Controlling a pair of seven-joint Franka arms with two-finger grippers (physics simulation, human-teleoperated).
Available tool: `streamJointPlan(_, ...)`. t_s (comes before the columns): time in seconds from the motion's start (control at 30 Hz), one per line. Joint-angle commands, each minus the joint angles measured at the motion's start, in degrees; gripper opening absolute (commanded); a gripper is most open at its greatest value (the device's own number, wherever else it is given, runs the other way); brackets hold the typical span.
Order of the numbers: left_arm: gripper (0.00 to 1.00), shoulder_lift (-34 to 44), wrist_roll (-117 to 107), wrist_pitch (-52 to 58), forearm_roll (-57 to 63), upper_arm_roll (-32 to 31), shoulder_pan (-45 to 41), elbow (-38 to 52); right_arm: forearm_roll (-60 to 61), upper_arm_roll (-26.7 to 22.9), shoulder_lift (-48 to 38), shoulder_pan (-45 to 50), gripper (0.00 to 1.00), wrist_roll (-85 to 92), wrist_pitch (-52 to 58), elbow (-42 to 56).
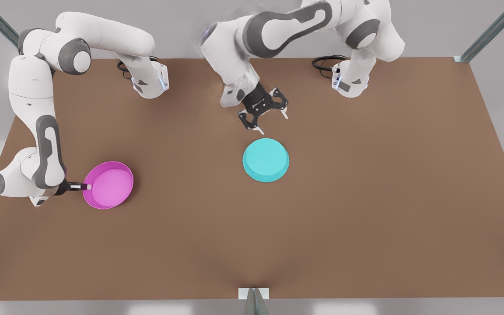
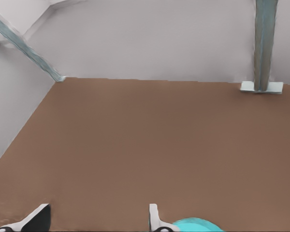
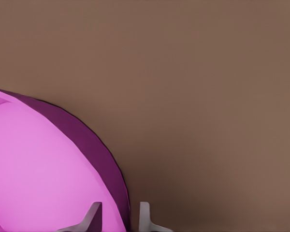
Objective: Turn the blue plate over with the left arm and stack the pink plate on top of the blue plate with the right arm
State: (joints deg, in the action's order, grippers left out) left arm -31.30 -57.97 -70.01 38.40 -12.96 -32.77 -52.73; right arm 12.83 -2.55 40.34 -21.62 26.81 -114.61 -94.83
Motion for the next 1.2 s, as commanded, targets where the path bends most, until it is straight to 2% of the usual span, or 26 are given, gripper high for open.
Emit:
streamJointPlan(0.0,1.0,0.1,8.5,-0.3,-26.8,-0.04,6.35,-0.1,0.0,0.0,0.0,0.0,0.4,0.0,0.0,0.0)
streamJointPlan(0.03,1.0,-0.69,26.13,-2.85,-26.8,0.75,15.09,-0.54,0.0,0.0,0.0,0.0,0.41,0.0,0.08,0.0)
streamJointPlan(0.13,1.0,0.01,53.02,4.26,-26.89,3.65,19.93,-2.21,0.0,0.0,0.08,0.0,0.41,-0.09,0.0,0.0)
streamJointPlan(0.17,1.0,3.07,59.19,4.71,-29.25,3.65,24.84,-3.95,0.0,0.0,0.52,0.09,0.41,-0.09,0.0,0.09)
streamJointPlan(0.2,1.0,14.64,59.81,-1.68,-30.93,4.0,27.41,-17.1,0.09,0.0,0.7,0.18,0.41,-0.09,-0.09,0.18)
streamJointPlan(0.23,1.0,18.64,59.02,-3.91,-30.85,4.53,27.41,-21.37,0.09,0.0,0.7,0.26,0.41,-0.09,-0.26,0.18)
streamJointPlan(0.37,1.0,16.18,59.2,-5.49,-31.72,4.61,27.32,-21.45,0.09,0.0,0.7,0.35,0.37,0.09,-1.41,0.0)
streamJointPlan(0.57,1.0,16.09,59.02,-4.96,-31.72,4.61,27.32,-21.01,0.09,0.0,0.96,0.44,0.37,0.0,-1.5,0.0)
streamJointPlan(0.77,1.0,15.92,58.93,-4.96,-31.72,4.53,27.32,-20.84,0.18,0.09,1.05,0.44,0.24,0.0,-1.5,0.0)
streamJointPlan(1.17,1.0,15.92,58.76,-4.96,-31.81,4.53,27.32,-20.84,0.26,0.09,1.32,0.44,0.21,2.64,-1.41,0.0)
